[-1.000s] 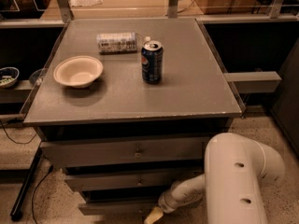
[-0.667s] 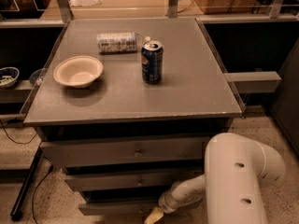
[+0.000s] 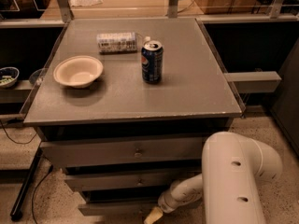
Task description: Open bottom drawer
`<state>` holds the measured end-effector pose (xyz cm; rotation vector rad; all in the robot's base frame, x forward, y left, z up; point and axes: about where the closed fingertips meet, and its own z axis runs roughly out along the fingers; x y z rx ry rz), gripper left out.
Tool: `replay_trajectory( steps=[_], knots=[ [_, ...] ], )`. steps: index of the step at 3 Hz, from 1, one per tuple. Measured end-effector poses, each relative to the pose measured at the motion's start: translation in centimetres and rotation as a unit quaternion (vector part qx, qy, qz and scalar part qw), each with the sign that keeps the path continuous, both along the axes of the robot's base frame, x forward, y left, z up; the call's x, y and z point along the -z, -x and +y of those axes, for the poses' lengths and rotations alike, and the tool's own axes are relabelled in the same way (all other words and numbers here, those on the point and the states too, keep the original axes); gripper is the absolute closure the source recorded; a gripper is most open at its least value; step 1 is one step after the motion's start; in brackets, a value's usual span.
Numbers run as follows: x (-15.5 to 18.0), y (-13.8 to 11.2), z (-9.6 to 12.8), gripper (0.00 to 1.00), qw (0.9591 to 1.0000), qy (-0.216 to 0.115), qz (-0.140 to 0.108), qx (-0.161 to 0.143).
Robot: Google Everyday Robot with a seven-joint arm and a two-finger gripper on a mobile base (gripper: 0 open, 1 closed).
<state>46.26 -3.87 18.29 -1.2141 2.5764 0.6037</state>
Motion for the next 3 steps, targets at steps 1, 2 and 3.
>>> replay_trajectory(
  steps=[1,2,3],
  knots=[
    [0.49,0.67,0.19,0.00,0.9999,0.006,0.011,-0.010],
    [0.54,1.15,0.07,0.00,0.9997,0.006,0.016,-0.017],
    [0.41,0.94,0.03,0.00,0.9997,0.006,0.016,-0.017]
  ],
)
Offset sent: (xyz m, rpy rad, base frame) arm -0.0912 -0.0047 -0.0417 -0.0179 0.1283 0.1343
